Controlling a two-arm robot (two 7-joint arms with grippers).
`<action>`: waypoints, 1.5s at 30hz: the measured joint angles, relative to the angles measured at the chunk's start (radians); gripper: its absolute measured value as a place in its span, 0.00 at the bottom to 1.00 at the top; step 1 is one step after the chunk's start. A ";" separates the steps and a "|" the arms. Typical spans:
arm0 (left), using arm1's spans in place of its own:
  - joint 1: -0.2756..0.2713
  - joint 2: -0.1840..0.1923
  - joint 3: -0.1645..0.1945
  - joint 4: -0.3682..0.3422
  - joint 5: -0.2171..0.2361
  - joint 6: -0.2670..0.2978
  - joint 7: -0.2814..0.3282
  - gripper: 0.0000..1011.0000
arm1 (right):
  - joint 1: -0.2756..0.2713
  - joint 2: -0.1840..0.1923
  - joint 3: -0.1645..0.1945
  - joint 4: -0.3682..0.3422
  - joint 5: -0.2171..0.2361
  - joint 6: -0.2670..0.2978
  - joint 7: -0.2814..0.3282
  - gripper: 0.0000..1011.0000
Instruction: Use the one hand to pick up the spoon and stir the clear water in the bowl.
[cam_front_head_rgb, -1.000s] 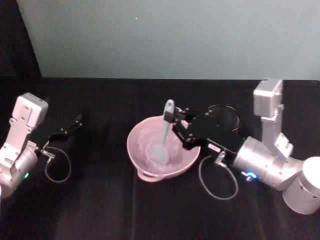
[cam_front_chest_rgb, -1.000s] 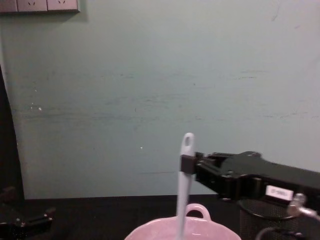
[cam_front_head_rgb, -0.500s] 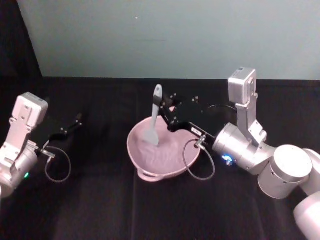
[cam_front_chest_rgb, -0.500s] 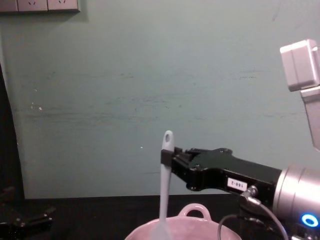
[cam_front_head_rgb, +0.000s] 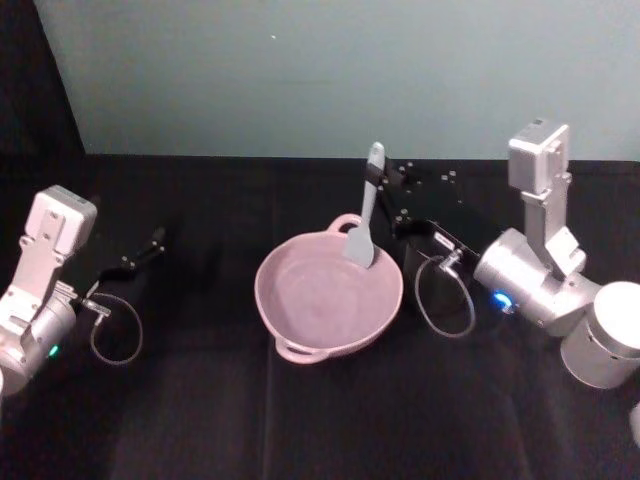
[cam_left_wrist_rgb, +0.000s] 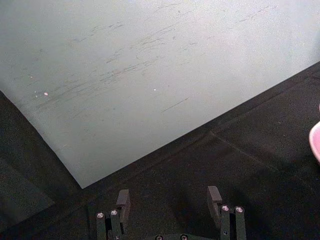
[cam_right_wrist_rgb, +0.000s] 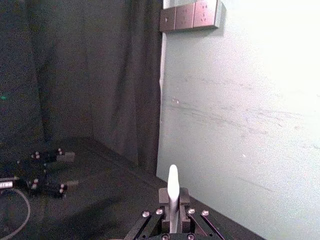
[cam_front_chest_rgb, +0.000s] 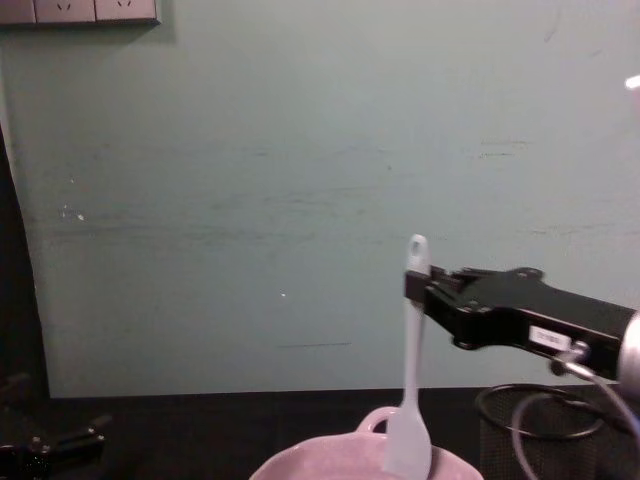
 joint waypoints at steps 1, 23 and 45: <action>0.000 0.000 0.000 0.000 0.000 0.000 0.000 1.00 | -0.008 0.007 0.005 -0.009 0.000 0.005 0.001 0.11; 0.000 0.000 0.000 0.000 0.000 0.000 0.000 1.00 | -0.111 0.046 -0.068 -0.176 0.092 0.092 0.098 0.11; 0.000 0.000 0.000 0.000 0.000 0.000 0.000 1.00 | -0.021 -0.016 -0.017 -0.004 -0.053 -0.039 -0.006 0.11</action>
